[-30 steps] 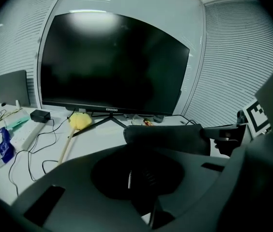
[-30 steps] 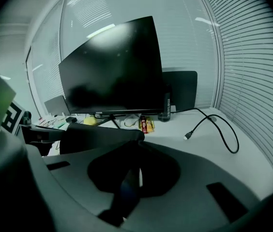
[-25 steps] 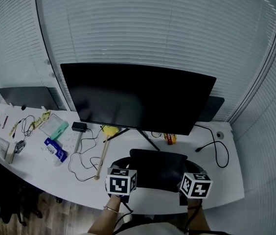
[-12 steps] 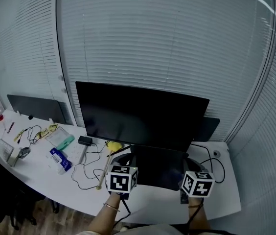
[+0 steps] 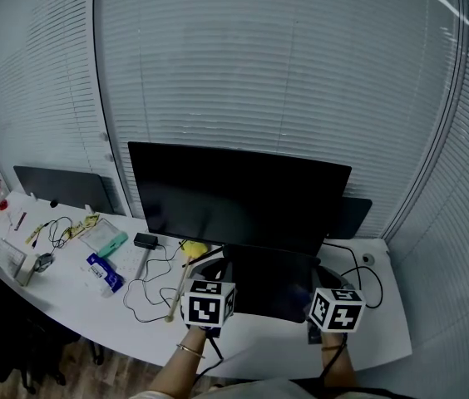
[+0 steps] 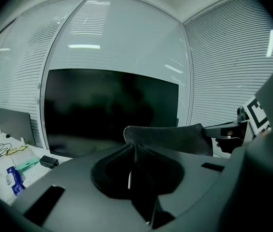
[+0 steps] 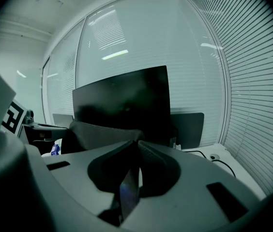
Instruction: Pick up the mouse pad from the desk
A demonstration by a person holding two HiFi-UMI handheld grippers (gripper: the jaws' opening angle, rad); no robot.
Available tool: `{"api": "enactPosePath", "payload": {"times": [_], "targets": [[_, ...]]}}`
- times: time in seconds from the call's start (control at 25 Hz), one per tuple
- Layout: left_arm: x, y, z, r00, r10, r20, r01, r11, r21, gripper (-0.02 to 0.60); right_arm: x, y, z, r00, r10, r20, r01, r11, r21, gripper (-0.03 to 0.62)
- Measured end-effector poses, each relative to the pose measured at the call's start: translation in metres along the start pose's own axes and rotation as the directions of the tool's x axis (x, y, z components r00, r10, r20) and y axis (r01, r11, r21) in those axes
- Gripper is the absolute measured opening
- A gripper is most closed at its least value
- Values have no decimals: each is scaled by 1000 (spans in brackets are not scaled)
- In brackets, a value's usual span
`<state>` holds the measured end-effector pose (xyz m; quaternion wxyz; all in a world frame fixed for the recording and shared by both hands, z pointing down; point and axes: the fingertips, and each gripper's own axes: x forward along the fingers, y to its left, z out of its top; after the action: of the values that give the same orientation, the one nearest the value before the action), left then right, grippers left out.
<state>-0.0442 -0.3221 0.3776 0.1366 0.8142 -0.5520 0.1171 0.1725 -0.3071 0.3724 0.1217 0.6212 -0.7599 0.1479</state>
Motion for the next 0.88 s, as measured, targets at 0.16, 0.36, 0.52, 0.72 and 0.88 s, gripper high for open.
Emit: {"api": "enactPosePath", "payload": {"times": [0.16, 0.36, 0.52, 0.72, 0.88], "targets": [[0, -4, -2, 1000, -3, -8, 3, 1000, 12, 43, -3, -3, -2, 1000, -4, -1, 4, 1000, 6, 52], [-1, -8, -3, 1000, -2, -13, 2, 1000, 26, 42, -6, -5, -3, 1000, -12, 0, 12, 1000, 7, 52], [-2, -8, -5, 1000, -4, -19, 4, 1000, 23, 41, -7, -5, -5, 1000, -20, -5, 20, 1000, 0, 52], [0, -11, -7, 1000, -7, -19, 7, 1000, 20, 43, -7, -7, -7, 1000, -19, -7, 19, 1000, 5, 52], [0, -10, -7, 1000, -10, -21, 10, 1000, 18, 42, -7, -7, -6, 1000, -19, -4, 19, 1000, 5, 52]]}}
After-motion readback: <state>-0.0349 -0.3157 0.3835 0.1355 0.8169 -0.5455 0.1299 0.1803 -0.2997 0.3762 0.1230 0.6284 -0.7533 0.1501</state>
